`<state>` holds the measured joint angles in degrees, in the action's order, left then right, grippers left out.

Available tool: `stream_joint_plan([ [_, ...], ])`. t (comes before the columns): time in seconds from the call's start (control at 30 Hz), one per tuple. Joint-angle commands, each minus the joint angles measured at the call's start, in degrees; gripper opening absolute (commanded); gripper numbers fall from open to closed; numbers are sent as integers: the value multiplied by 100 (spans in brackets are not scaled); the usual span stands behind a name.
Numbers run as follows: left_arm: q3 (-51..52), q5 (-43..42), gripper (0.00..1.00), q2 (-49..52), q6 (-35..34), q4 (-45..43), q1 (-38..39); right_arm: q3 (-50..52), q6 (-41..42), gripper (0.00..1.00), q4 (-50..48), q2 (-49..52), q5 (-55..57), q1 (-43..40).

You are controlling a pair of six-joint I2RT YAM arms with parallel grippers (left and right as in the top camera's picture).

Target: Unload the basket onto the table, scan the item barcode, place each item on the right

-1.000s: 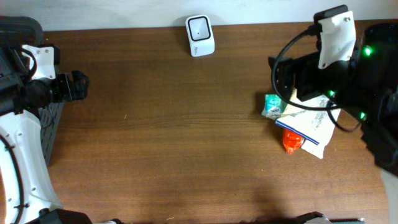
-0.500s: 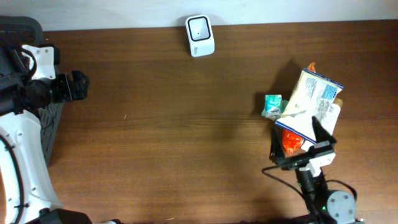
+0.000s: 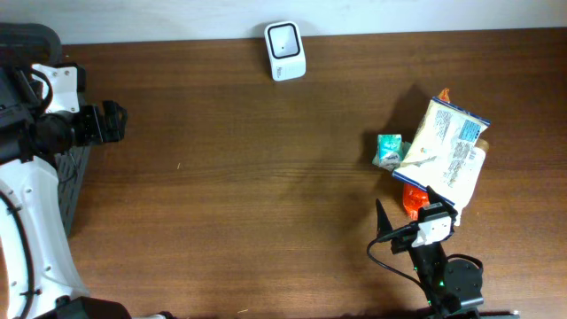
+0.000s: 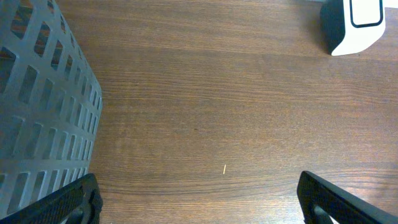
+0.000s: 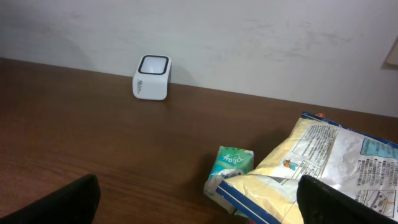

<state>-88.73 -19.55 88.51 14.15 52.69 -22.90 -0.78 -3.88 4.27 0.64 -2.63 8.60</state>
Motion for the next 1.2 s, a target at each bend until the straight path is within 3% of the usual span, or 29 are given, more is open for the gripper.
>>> stream_joint_plan([
  [0.0,-20,-59,99,-46,52,-11,-15,46,-20,99,-9,-44,-52,-37],
  [0.7,-20,-59,99,-190,52,-17,59,46,-20,99,-9,-44,-50,-37],
  [1.0,295,-61,99,-2555,52,-20,1353,46,-20,99,-7,-44,-50,-37],
  [1.17,2247,-66,99,-4100,50,-372,1541,46,-20,99,-9,-44,-50,-37],
])
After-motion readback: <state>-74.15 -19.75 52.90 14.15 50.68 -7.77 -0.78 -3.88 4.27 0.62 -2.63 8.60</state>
